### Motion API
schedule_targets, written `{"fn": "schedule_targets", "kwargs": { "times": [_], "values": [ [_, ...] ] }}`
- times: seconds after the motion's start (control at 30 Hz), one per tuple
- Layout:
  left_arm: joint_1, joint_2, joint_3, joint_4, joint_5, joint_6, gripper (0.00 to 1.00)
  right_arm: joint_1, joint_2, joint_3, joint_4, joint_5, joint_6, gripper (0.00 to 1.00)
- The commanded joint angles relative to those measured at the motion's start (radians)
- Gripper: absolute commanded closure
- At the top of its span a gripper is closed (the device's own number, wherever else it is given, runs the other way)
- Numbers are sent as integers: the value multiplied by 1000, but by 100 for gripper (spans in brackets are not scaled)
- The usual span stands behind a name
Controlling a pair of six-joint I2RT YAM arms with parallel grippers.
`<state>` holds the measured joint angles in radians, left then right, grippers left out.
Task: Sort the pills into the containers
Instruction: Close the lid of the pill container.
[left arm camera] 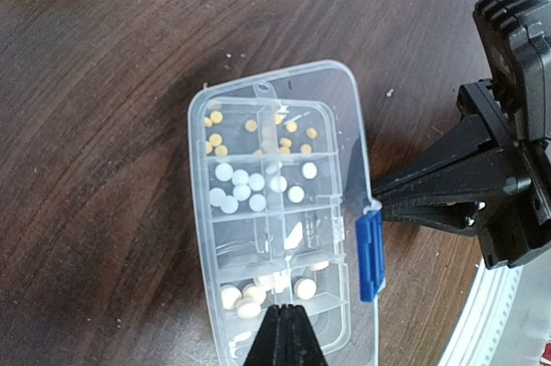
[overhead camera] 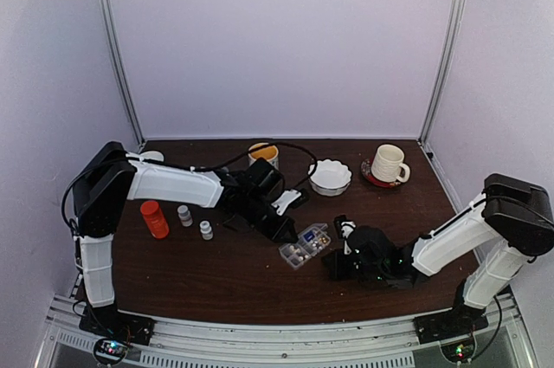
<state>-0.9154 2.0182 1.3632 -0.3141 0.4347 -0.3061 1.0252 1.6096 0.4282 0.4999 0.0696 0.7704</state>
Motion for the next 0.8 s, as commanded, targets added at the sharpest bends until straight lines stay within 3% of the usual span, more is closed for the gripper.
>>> {"fn": "schedule_targets", "kwargs": {
  "times": [0.0,0.33,0.47,0.53,0.6,0.77],
  "values": [
    [-18,14,6,20,-32,-6,97,-7,-15,-18,43,44,27,100],
    [-82,45,78,-121,-258,19,90,-6,-110,-119,145,112,50,98],
    [-95,54,85,-138,-305,13,88,-7,-103,-172,312,69,59,81],
    [-100,54,88,-143,-324,10,85,-7,-95,-167,333,57,77,61],
    [-103,56,92,-146,-336,8,81,-6,-86,-148,328,42,88,48],
    [-105,56,94,-152,-358,-2,78,-10,-70,-91,263,42,136,39]
  ]
}}
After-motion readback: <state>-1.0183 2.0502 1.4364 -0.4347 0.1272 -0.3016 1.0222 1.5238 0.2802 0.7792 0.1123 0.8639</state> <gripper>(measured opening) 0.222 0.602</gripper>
